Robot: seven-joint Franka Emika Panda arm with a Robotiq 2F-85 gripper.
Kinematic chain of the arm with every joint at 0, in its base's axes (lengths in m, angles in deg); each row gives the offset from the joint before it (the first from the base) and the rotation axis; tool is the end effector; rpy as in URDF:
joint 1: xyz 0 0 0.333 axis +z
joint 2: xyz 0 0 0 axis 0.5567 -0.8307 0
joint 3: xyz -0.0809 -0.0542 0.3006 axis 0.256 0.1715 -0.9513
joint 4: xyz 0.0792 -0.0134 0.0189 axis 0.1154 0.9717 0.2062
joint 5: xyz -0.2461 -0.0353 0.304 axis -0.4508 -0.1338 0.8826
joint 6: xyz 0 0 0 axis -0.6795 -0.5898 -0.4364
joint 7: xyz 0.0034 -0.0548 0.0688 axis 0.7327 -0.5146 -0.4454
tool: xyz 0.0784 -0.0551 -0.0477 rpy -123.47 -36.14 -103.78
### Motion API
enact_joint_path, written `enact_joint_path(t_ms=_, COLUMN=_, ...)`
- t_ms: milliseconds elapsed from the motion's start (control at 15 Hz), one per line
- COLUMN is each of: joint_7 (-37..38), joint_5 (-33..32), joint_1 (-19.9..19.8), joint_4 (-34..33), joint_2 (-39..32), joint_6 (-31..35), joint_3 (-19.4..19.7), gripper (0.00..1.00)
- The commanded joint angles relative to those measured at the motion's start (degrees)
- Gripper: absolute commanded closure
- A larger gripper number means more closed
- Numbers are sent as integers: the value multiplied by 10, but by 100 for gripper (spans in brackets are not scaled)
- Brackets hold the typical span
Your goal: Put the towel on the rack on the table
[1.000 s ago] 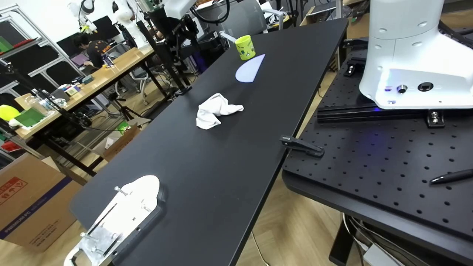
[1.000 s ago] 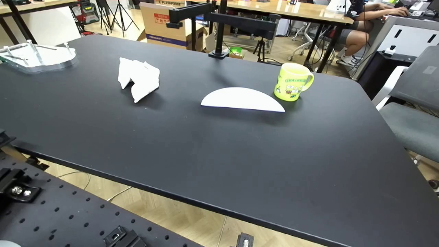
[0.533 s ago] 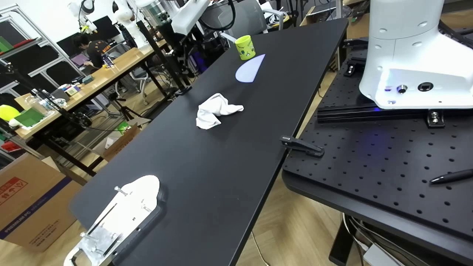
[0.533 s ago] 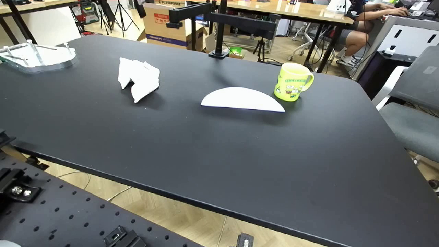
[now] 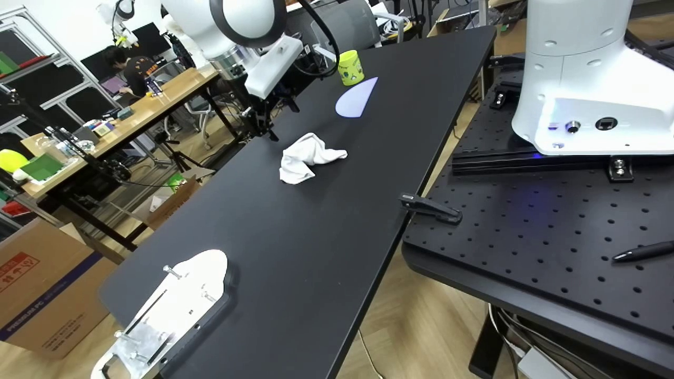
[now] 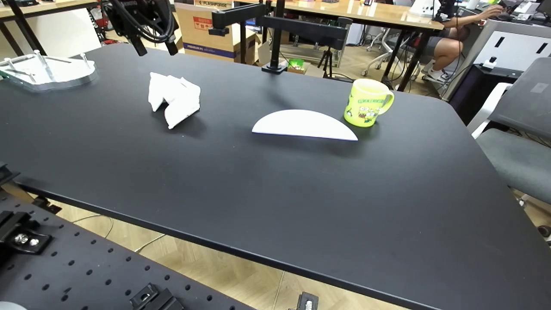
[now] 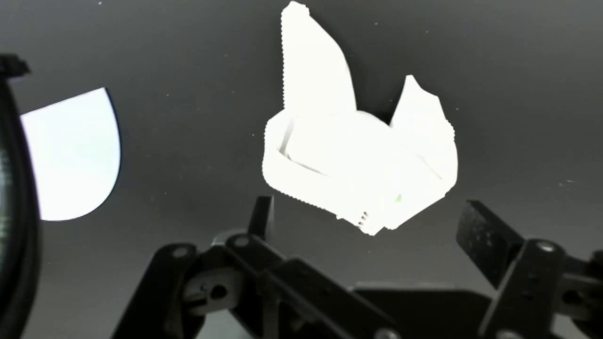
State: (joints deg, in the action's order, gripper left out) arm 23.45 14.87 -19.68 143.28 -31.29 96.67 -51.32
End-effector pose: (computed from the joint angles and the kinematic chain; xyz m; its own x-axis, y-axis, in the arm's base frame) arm 0.4859 0.2178 0.2522 0.9873 0.0576 0.1483 0.0302 -0.9830 0.1809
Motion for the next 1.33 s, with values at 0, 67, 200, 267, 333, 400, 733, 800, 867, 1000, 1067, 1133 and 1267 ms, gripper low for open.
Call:
enact_joint_path(t_ms=0, joint_7=50, joint_5=3, joint_1=38, joint_4=-31, joint_2=-34, joint_6=12, joint_3=22, gripper=0)
enact_joint_path(t_ms=67, joint_7=55, joint_5=0, joint_1=46, joint_4=-35, joint_2=-41, joint_6=14, joint_3=27, gripper=0)
enact_joint_path(t_ms=200, joint_7=55, joint_5=9, joint_1=53, joint_4=-38, joint_2=-52, joint_6=22, joint_3=34, gripper=0)
enact_joint_path(t_ms=267, joint_7=49, joint_5=17, joint_1=54, joint_4=-39, joint_2=-57, joint_6=27, joint_3=37, gripper=0)
enact_joint_path(t_ms=333, joint_7=44, joint_5=22, joint_1=55, joint_4=-41, joint_2=-62, joint_6=31, joint_3=40, gripper=0)
enact_joint_path(t_ms=400, joint_7=34, joint_5=34, joint_1=53, joint_4=-43, joint_2=-69, joint_6=36, joint_3=41, gripper=0)
enact_joint_path(t_ms=733, joint_7=-15, joint_5=92, joint_1=49, joint_4=-56, joint_2=-103, joint_6=52, joint_3=45, gripper=0)
enact_joint_path(t_ms=800, joint_7=-21, joint_5=101, joint_1=51, joint_4=-60, joint_2=-109, joint_6=51, joint_3=49, gripper=0)
enact_joint_path(t_ms=867, joint_7=-31, joint_5=112, joint_1=50, joint_4=-62, joint_2=-113, joint_6=51, joint_3=49, gripper=0)
enact_joint_path(t_ms=1000, joint_7=-42, joint_5=123, joint_1=53, joint_4=-67, joint_2=-120, joint_6=46, joint_3=57, gripper=25)
enact_joint_path(t_ms=1067, joint_7=-48, joint_5=127, joint_1=53, joint_4=-68, joint_2=-121, joint_6=46, joint_3=60, gripper=25)
enact_joint_path(t_ms=1133, joint_7=-54, joint_5=131, joint_1=54, joint_4=-68, joint_2=-122, joint_6=47, joint_3=62, gripper=33)
enact_joint_path(t_ms=1267, joint_7=-67, joint_5=140, joint_1=52, joint_4=-67, joint_2=-123, joint_6=50, joint_3=64, gripper=47)
